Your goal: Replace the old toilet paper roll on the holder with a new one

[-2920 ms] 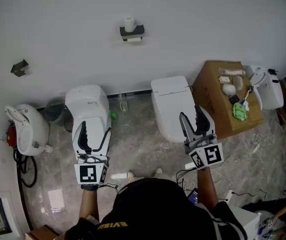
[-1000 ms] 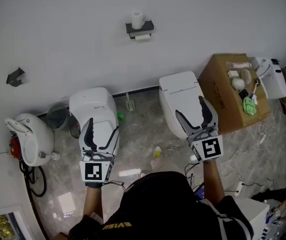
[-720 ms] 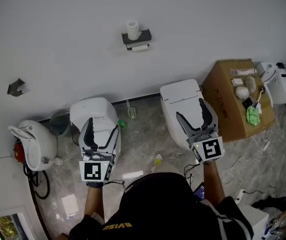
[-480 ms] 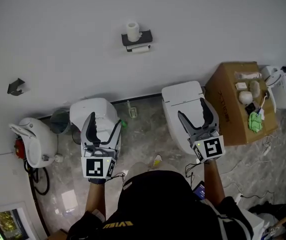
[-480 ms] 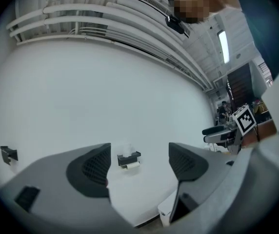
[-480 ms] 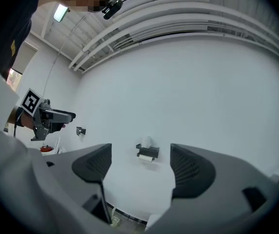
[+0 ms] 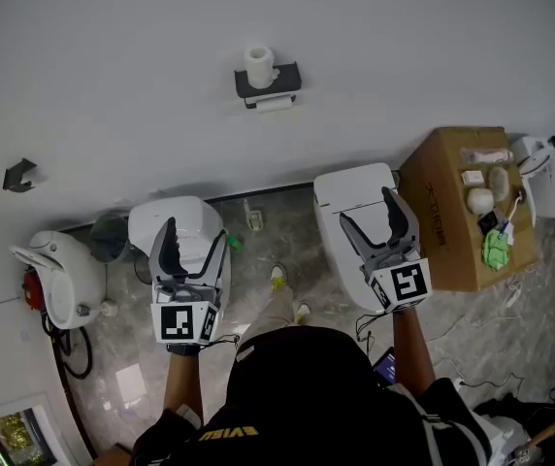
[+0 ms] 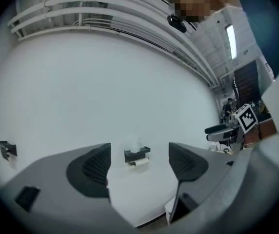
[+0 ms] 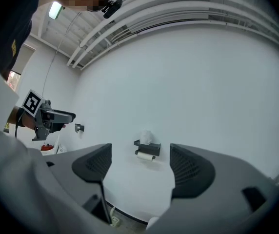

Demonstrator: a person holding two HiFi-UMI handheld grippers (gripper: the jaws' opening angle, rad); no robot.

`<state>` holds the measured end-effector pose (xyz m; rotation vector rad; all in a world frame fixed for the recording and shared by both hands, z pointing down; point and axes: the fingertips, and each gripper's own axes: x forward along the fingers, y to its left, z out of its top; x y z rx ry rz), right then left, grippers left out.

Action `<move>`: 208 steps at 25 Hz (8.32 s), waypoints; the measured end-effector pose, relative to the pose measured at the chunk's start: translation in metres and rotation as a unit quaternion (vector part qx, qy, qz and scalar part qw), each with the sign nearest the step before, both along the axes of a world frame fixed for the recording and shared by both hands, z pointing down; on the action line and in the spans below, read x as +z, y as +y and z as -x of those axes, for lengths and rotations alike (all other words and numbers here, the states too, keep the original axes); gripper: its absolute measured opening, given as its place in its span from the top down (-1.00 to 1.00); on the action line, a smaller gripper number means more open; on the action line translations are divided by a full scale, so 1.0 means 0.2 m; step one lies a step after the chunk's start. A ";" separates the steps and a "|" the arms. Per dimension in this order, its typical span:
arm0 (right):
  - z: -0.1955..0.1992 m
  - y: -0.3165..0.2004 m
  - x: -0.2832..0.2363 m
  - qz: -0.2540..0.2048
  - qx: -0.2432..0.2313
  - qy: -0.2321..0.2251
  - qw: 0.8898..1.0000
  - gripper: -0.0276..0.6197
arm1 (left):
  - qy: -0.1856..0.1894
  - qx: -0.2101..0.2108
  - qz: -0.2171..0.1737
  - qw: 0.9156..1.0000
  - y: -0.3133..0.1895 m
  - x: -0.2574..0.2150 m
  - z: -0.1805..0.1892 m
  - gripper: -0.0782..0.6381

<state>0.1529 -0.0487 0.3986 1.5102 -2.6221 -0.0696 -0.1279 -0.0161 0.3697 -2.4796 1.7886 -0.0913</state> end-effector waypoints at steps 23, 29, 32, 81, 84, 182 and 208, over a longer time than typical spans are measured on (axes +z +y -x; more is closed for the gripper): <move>0.18 -0.82 0.36 0.073 0.019 -0.031 0.997 -0.18 | 0.052 0.044 -0.013 0.998 -0.84 0.23 0.14 -0.28; 0.23 -0.98 0.44 0.081 0.003 -0.021 0.997 -0.17 | 0.060 0.032 -0.007 0.998 -0.91 0.31 0.17 -0.28; 0.25 -1.06 0.51 0.085 0.004 -0.020 0.996 -0.09 | 0.064 0.033 -0.006 0.997 -0.94 0.32 0.16 -0.27; 0.53 -1.64 0.90 0.148 -0.004 -0.011 0.989 0.66 | 0.084 0.043 0.005 0.995 -1.01 0.34 0.11 -0.27; 0.53 -1.63 0.89 0.142 -0.006 -0.006 0.990 0.75 | 0.083 0.038 0.005 0.996 -1.00 0.34 0.13 -0.27; -0.02 -1.54 0.79 0.142 0.071 -0.010 0.987 0.93 | 0.080 0.079 -0.003 0.994 -0.92 0.31 0.01 -0.25; -0.05 -1.32 0.54 0.095 0.070 -0.020 0.993 0.93 | 0.108 0.090 -0.013 0.990 -1.24 0.25 -0.10 -0.25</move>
